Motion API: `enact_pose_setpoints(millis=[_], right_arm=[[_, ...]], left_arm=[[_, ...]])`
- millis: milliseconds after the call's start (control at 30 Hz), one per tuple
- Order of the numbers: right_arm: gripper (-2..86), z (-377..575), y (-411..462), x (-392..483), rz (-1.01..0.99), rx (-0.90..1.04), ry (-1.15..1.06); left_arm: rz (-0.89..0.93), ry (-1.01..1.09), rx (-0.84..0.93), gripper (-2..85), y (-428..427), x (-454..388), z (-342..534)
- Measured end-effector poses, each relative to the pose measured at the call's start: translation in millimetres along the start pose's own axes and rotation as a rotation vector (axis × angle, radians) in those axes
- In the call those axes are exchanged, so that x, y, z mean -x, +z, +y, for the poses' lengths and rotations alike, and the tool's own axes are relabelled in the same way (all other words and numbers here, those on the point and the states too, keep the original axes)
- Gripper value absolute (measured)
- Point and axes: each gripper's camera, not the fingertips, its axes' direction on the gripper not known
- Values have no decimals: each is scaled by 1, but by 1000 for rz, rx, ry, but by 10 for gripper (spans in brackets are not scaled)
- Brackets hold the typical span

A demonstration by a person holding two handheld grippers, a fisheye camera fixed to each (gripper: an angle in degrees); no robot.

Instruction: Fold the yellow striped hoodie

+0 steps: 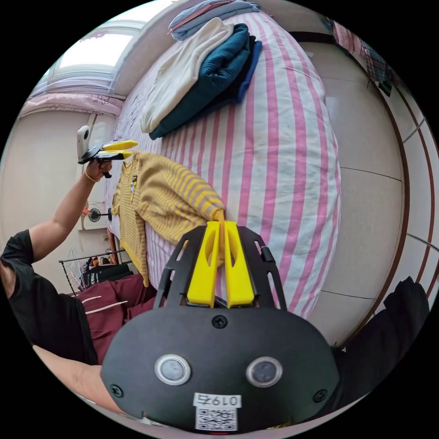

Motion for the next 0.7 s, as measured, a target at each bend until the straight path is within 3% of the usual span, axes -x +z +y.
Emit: enact_pose_setpoints(millis=[267,433,700], right_arm=[[2,-3,-12,-11,34,48,-24],[4,4,-27,-25,18,47,-8],[58,27,-50,-65,-15,-14,93]], left_arm=[[21,-63,122,135,8,58,21],[-31,-36,300,50,34,66,1],[2,-259,168,33,25,89,8]])
